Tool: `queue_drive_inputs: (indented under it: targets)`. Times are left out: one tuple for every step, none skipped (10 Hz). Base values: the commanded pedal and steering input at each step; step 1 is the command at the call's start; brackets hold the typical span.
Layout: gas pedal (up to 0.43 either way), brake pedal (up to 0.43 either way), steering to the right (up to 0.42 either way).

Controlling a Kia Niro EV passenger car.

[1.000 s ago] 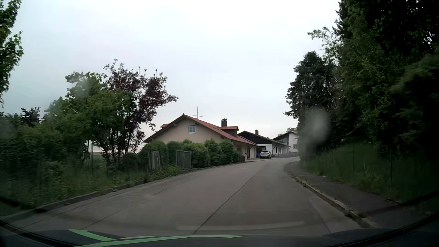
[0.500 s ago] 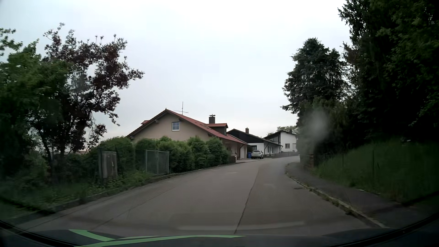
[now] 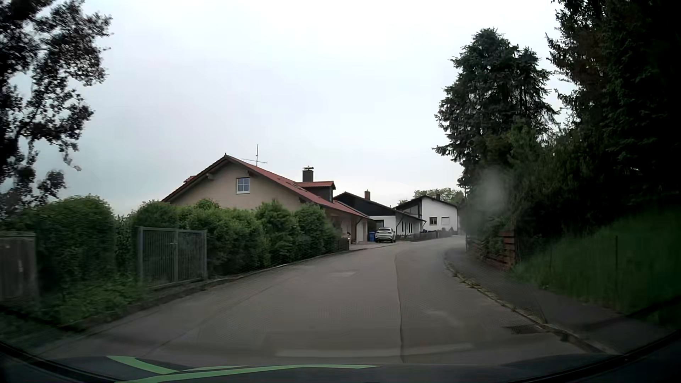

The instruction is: Follow the waypoints while adhering to traffic rules and regulations

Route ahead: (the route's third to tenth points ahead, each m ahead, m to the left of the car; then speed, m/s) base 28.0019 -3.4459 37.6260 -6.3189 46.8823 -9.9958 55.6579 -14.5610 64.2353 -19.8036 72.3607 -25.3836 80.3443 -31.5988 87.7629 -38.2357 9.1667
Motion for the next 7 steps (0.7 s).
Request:
queue_drive_inputs:
  targets:
    - [0.087, 0.0, 0.042]
    - [0.087, 0.0, 0.042]
    - [0.087, 0.0, 0.043]
    - [0.087, 0.0, 0.043]
    - [0.087, 0.0, 0.045]
    - [0.087, 0.0, 0.047]
    - [0.087, 0.0, 0.048]
